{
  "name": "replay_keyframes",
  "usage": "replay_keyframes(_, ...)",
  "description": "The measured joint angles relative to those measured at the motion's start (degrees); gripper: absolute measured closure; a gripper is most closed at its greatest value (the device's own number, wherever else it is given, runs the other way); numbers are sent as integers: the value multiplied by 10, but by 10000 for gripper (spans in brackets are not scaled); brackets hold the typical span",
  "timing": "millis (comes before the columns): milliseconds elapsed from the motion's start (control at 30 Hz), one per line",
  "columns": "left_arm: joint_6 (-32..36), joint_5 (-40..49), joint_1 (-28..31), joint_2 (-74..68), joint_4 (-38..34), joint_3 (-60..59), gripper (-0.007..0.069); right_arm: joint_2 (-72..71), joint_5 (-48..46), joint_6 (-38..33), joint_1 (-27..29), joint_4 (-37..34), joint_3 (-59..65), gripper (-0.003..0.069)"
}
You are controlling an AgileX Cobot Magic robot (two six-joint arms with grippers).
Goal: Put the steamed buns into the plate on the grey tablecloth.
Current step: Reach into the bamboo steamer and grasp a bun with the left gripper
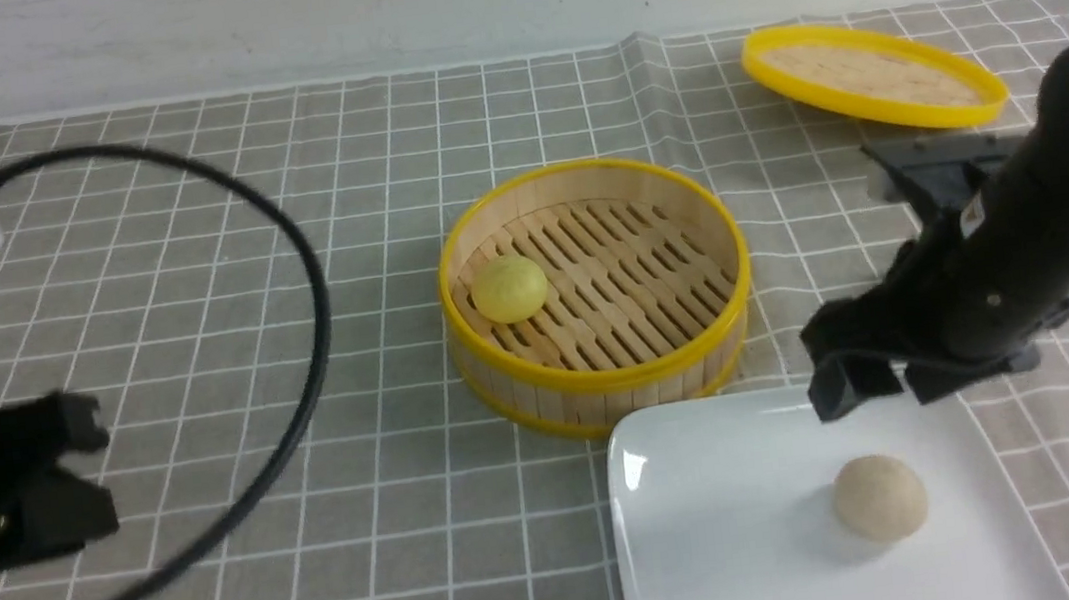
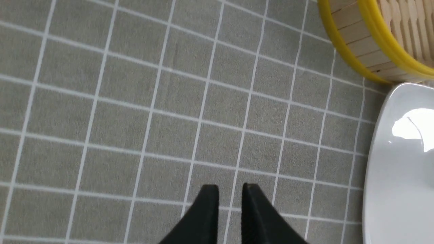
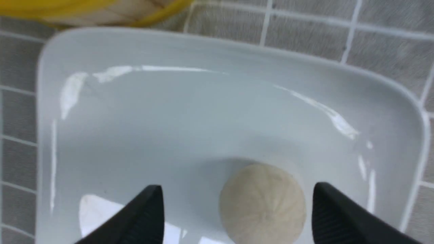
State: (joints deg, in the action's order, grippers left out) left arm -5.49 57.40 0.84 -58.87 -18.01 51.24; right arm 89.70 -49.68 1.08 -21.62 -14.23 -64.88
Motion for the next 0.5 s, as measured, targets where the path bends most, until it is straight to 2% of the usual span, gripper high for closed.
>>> replay_keyframes(100, 34, -2, -10, -73, -33, 61, 424, -41, -84, 0, 6, 36, -45, 114)
replay_keyframes(167, 55, -12, -39, -126, -53, 105, 367, -70, -136, 0, 6, 54, -55, 171)
replay_keyframes(200, 55, -14, -42, -130, -54, 108, 367, -73, -141, 0, 6, 55, -55, 186)
replay_keyframes(300, 69, -39, -104, -206, -58, 166, 293, -116, -197, 2, 7, 60, -53, 330)
replay_keyframes(433, 69, -49, -170, -317, -50, 256, 239, -167, -206, 40, 7, 60, -40, 530)
replay_keyframes(467, 69, -47, -180, -341, -48, 284, 230, -180, -208, 55, 7, 60, -34, 568)
replay_keyframes(500, 69, -46, -183, -346, -48, 289, 228, -185, -208, 58, 7, 60, -31, 575)
